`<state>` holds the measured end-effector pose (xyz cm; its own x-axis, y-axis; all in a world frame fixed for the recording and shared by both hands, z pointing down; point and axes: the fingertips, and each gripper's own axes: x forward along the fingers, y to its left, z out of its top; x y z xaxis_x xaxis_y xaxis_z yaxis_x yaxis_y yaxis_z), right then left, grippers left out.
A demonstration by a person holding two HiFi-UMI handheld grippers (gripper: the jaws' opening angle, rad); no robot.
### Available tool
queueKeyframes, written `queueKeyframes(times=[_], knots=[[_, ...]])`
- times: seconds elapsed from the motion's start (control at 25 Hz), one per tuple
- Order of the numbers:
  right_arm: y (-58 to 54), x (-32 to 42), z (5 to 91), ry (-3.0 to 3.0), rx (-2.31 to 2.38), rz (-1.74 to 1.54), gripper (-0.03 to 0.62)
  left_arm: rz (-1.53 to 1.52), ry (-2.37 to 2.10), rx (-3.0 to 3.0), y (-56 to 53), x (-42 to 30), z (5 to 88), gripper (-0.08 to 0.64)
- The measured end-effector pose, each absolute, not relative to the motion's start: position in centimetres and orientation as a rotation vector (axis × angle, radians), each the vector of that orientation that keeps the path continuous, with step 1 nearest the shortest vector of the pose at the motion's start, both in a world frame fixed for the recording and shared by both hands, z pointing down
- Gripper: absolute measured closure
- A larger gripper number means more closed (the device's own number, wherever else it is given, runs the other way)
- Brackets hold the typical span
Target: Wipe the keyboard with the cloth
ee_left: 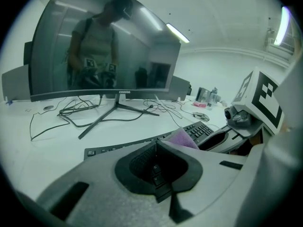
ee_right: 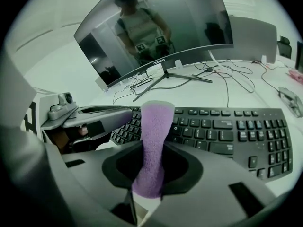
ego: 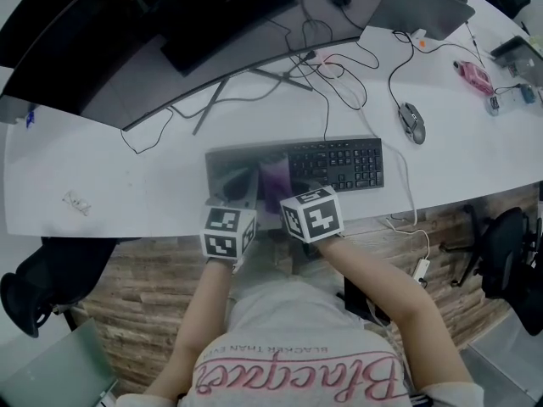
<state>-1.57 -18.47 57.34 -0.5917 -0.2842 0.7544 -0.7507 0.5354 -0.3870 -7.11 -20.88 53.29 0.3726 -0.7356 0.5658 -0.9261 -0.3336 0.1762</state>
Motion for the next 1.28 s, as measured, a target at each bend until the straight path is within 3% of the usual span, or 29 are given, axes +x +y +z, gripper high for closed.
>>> queueKeyframes(times=[1.28], knots=[[-22.2, 15.5, 57.5, -2.097, 0.995, 0.995, 0.499, 0.61, -1.202, 2.29, -23.6, 9.0, 54.4, 0.555]])
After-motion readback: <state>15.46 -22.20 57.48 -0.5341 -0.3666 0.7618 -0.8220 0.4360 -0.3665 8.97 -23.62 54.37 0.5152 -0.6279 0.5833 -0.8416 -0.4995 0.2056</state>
